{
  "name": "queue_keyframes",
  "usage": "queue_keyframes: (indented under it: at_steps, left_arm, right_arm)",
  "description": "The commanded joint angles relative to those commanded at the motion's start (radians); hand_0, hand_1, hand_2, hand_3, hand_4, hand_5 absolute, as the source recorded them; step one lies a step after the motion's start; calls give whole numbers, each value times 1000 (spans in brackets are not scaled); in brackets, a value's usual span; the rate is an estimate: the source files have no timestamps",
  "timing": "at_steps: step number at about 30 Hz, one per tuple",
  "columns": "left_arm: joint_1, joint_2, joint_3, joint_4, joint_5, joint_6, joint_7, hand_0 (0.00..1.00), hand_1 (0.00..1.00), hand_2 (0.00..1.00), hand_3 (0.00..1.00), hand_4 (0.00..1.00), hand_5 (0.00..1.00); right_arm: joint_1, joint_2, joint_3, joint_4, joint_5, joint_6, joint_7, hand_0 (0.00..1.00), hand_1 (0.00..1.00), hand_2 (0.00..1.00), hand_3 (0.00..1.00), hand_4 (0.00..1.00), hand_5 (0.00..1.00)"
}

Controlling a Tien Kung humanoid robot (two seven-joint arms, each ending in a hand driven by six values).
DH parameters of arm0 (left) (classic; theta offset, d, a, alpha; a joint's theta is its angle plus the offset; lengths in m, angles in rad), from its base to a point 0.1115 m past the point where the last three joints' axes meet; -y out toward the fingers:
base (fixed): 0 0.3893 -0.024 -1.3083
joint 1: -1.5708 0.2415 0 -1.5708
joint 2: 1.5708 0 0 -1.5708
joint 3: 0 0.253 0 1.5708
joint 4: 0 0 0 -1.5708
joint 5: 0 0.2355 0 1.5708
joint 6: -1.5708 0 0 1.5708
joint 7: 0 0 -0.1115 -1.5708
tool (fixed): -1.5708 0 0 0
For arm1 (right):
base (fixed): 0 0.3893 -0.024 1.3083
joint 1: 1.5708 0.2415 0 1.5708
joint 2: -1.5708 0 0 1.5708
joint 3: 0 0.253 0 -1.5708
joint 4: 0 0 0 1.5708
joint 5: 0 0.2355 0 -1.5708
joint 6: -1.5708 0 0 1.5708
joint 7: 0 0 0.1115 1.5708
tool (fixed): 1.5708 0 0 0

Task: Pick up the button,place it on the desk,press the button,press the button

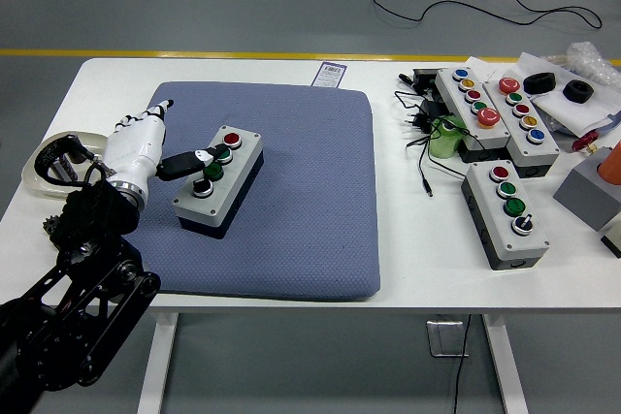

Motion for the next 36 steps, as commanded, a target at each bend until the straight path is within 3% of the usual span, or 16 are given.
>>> queue_keyframes:
  at_steps: [26, 36]
  left_arm:
    - [-19, -69, 57, 108, 0, -56, 0, 998, 998, 998, 998, 998, 808]
    - [-23, -82, 52, 143, 0, -95, 0, 938, 998, 998, 998, 998, 722]
  right_arm:
    - [-5, -2, -4, 0, 6, 1, 3, 652, 650, 680, 595, 436, 303]
    - [-23, -1, -1, 0, -2, 1, 2, 652, 650, 679, 595, 436, 304]
